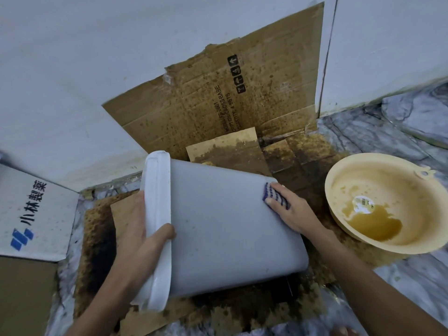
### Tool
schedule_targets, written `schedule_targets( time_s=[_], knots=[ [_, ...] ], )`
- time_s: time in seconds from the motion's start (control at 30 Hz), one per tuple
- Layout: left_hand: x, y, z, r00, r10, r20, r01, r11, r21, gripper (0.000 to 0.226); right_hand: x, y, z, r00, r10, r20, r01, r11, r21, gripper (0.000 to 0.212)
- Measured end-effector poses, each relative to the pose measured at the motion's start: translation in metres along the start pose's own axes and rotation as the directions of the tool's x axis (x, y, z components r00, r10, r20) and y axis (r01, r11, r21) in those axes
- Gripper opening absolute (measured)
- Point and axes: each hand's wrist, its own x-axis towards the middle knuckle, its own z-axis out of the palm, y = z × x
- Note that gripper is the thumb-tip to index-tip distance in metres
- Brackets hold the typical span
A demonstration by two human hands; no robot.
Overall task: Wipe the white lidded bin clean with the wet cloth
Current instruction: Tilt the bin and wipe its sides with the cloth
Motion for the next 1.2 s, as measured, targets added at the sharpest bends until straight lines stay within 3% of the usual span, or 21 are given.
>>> schedule_targets(
  time_s=[0.07,0.23,0.33,0.43,0.6,0.7,0.77,0.83,0.9,1.07,1.2],
  knots=[
    [0.001,-0.001,0.000,1.000,-0.003,-0.006,0.003,1.000,0.009,0.097,-0.004,0.005,0.014,0.999,0.002,-0.046,0.002,0.995,0.095,0.048],
    [0.001,-0.001,0.000,1.000,0.017,0.002,-0.017,0.999,0.033,0.093,-0.023,0.024,0.034,0.990,0.042,-0.132,-0.035,0.998,0.053,0.053],
    [0.001,-0.001,0.000,1.000,0.015,0.009,-0.015,0.999,0.031,0.092,-0.048,0.028,0.041,0.961,0.084,-0.264,-0.065,0.995,0.078,0.048],
    [0.002,-0.005,-0.003,1.000,0.013,0.005,-0.013,0.999,0.053,0.091,-0.077,0.022,0.049,0.916,0.060,-0.398,-0.034,0.997,0.072,0.041],
    [0.002,-0.005,-0.003,1.000,0.018,0.009,-0.018,0.997,0.071,0.092,-0.105,-0.027,0.070,0.899,-0.014,-0.438,0.067,0.992,0.107,0.044],
    [0.003,-0.008,-0.004,1.000,0.018,0.010,-0.018,0.996,0.082,0.091,-0.104,-0.070,0.098,0.914,-0.196,-0.354,0.241,0.966,0.088,0.038],
    [0.003,-0.011,-0.005,0.999,0.028,0.019,-0.029,0.997,0.077,0.090,-0.091,-0.093,0.107,0.925,-0.306,-0.226,0.315,0.949,0.000,0.048],
    [0.002,-0.014,-0.006,1.000,0.023,0.019,-0.024,0.998,0.056,0.090,-0.070,-0.107,0.102,0.937,-0.348,-0.043,0.338,0.929,-0.148,0.058],
    [0.002,-0.016,-0.008,1.000,0.004,0.014,-0.004,0.999,0.041,0.090,-0.045,-0.113,0.093,0.939,-0.337,0.073,0.344,0.910,-0.231,0.054],
    [0.007,-0.018,-0.009,1.000,-0.015,0.002,0.015,0.999,0.030,0.085,-0.024,-0.137,0.105,0.926,-0.363,0.102,0.377,0.884,-0.276,0.050],
    [0.007,-0.020,-0.010,1.000,-0.006,-0.001,0.006,1.000,0.025,0.078,-0.095,-0.149,0.122,0.893,-0.403,0.199,0.445,0.855,-0.267,0.054]
  ],
)
